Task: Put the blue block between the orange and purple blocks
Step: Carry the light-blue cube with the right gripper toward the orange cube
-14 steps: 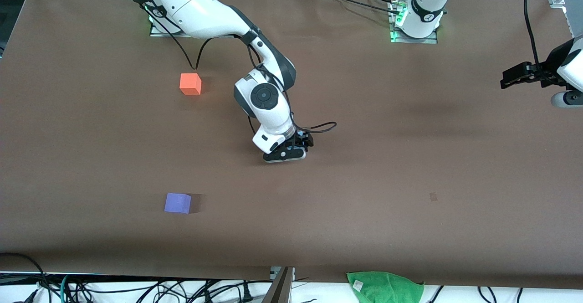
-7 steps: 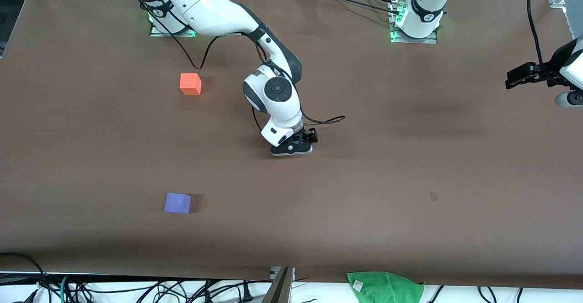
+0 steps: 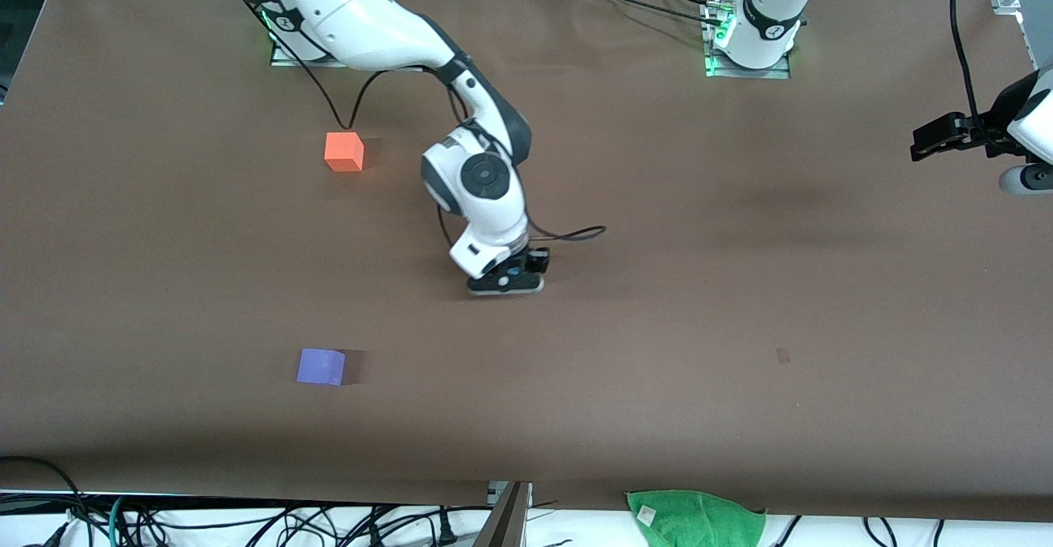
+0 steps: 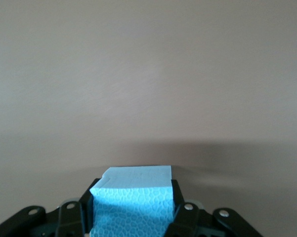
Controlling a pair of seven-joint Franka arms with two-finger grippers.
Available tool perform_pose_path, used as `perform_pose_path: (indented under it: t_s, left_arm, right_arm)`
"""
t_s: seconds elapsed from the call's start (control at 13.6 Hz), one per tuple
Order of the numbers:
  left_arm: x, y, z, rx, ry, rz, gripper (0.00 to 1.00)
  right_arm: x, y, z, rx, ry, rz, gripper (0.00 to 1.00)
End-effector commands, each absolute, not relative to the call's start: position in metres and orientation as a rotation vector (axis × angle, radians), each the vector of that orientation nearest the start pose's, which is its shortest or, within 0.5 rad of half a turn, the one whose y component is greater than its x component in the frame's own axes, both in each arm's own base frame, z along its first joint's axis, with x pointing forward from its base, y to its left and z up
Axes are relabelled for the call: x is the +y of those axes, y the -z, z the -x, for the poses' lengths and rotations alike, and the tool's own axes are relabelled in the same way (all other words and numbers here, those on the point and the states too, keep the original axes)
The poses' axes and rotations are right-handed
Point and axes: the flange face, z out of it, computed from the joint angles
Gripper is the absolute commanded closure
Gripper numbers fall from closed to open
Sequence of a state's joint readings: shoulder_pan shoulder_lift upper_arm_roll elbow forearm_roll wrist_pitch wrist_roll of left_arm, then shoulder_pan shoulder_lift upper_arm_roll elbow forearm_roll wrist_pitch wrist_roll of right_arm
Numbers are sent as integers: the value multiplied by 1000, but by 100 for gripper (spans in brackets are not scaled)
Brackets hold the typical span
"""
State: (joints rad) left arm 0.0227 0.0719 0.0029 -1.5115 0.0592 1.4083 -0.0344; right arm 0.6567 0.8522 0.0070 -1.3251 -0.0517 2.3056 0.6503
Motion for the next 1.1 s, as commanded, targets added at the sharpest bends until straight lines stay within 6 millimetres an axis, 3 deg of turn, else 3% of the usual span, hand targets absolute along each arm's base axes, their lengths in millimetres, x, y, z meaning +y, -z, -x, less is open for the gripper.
perform_pose_path:
  t_s: [0.0,0.15,0.37,0.51,0.73,0.88,1.03]
  left_arm:
    - [26,-605,-559,-90,-254,3052,0]
    - [25,-605,-559,-89,-254,3054,0]
    - [25,-605,-559,-89,-254,3057,0]
    - [24,-605,-559,-87,-250,3057,0]
    - [20,-605,-559,-79,-252,3062,0]
    - [15,-614,-561,-67,-221,3062,0]
    - [15,-611,-566,-66,-225,3064,0]
  right_arm:
    - [406,-284,-623,-154,72,3085,78]
    - [359,-301,-634,-232,-24,3106,78]
    - [249,-297,-643,-301,-121,3115,76]
    - [203,-288,-642,-241,-169,3122,75]
    - [164,-265,-640,-120,-170,3125,75]
    - [158,-248,-623,-56,-81,3119,75]
    - [154,-228,-609,-6,-53,3117,75]
